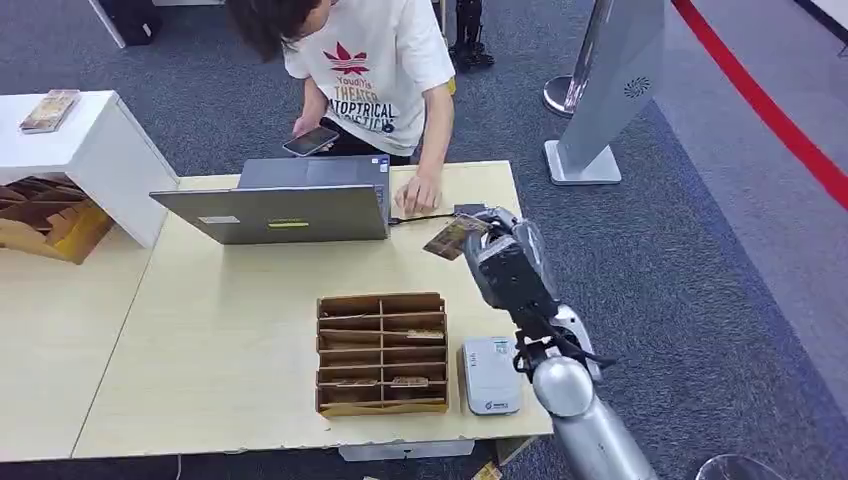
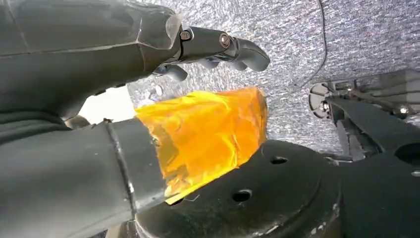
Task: Pass the card to the sensor for recognition and then transmit it.
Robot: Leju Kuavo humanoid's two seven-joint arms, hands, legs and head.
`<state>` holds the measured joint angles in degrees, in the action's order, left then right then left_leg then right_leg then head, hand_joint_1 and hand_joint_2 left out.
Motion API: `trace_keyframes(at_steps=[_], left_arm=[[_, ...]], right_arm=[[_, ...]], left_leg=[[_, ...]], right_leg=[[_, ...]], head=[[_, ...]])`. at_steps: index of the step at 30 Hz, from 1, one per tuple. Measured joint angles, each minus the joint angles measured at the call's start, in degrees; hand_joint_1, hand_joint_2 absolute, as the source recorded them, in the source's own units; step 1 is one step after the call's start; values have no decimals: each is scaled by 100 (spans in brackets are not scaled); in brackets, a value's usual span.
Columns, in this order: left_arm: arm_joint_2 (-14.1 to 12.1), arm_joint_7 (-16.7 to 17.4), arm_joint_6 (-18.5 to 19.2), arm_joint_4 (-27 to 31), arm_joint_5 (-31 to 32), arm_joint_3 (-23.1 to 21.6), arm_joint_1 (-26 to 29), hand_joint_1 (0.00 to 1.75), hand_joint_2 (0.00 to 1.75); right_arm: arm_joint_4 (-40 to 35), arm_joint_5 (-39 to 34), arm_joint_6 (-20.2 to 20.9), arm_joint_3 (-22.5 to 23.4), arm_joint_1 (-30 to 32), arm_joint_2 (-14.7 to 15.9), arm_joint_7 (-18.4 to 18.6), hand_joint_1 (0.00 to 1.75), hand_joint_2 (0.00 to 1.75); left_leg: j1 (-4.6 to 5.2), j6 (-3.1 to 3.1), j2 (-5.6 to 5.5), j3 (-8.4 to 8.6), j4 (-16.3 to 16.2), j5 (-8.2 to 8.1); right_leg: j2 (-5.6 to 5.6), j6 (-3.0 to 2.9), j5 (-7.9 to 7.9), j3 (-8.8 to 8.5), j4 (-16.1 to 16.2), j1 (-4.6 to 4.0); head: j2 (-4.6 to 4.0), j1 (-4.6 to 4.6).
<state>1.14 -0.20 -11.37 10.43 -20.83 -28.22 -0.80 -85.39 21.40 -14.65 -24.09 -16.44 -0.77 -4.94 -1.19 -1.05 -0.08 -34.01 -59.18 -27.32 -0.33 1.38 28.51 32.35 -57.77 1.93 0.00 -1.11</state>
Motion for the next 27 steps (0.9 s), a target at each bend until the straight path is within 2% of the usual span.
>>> trace_keyframes(at_steps=[5,13,20,27], left_arm=[[39,-55,-37,-26,-101,107,43,0,0],[76,-66,-63,-50,-162,192,55,0,0],[79,-68,-81,-83,-197,232,54,0,0],[81,-26,-81,-83,-179,232,49,0,0]], right_arm=[[-466,115,111,245,480,363,138,175,175],[-661,490,328,564,1038,713,453,175,175],[-696,688,614,732,1441,815,684,175,175],[-416,817,907,625,1517,813,811,175,175]], left_leg=[[0,2,0,0,-1,-2],[0,2,0,1,0,-2],[0,2,1,0,0,-2],[0,2,1,0,0,-2]], right_leg=[[0,0,0,-1,0,0],[0,0,0,-1,1,0],[1,0,0,-1,1,0],[0,0,0,-2,0,0]], head=[[0,0],[0,0],[0,0],[0,0]])
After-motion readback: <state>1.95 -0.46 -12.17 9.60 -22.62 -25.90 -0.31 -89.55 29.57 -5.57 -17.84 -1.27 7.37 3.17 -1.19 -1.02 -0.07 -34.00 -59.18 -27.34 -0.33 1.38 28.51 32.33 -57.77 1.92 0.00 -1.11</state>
